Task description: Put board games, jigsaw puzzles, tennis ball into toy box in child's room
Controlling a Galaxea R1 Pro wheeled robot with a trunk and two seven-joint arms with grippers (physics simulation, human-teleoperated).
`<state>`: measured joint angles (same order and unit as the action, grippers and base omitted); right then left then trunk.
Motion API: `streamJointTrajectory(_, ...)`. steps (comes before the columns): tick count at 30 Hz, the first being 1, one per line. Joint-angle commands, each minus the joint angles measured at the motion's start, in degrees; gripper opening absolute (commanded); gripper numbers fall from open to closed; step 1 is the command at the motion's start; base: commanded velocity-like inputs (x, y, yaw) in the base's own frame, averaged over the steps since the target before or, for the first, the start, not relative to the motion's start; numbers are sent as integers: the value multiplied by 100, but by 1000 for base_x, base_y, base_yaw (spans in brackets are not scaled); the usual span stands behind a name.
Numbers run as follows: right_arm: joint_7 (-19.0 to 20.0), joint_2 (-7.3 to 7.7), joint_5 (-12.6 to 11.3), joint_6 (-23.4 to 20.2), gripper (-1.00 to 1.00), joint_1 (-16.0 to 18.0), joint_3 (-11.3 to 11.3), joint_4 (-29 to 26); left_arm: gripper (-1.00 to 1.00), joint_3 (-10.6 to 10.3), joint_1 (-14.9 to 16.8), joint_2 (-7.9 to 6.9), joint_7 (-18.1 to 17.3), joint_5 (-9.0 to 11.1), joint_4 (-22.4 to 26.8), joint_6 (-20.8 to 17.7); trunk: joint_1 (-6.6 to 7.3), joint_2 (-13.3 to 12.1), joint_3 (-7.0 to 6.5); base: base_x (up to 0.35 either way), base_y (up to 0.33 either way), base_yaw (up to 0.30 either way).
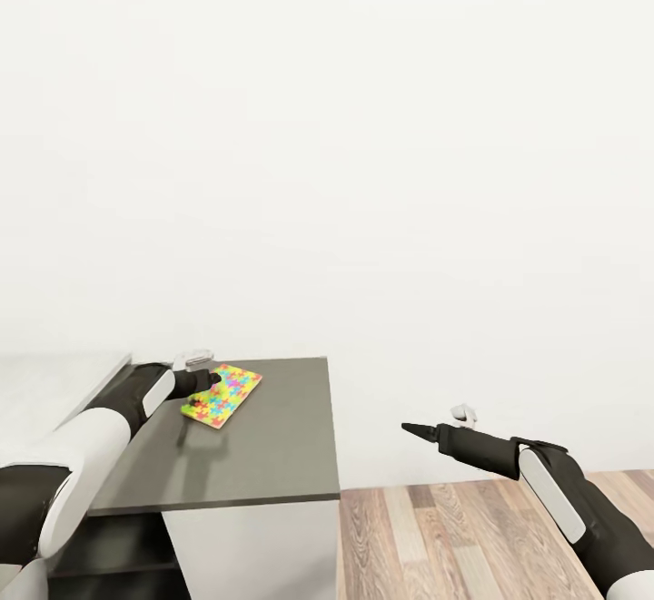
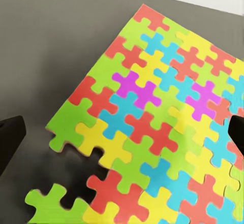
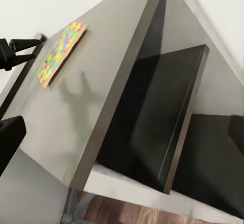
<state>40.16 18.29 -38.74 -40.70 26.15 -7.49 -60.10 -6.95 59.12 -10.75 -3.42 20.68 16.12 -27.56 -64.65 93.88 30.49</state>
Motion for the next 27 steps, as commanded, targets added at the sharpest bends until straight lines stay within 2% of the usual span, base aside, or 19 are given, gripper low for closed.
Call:
streamJointTrajectory(1,-9,3,-37,-35,100,4,-7,-2,100,-46,3,-6,-1,41,8,-21,-1,3,7,103,28,0)
streamJointTrajectory(22,-17,-8,-37,-35,100,4,-14,-2,100,-43,3,-6,7,41,13,-21,-1,3,7,14,4,0)
streamJointTrajectory(27,-17,-6,-37,-35,100,4,-11,-2,100,-43,3,-6,13,41,14,-24,-111,204,96,0,0,0)
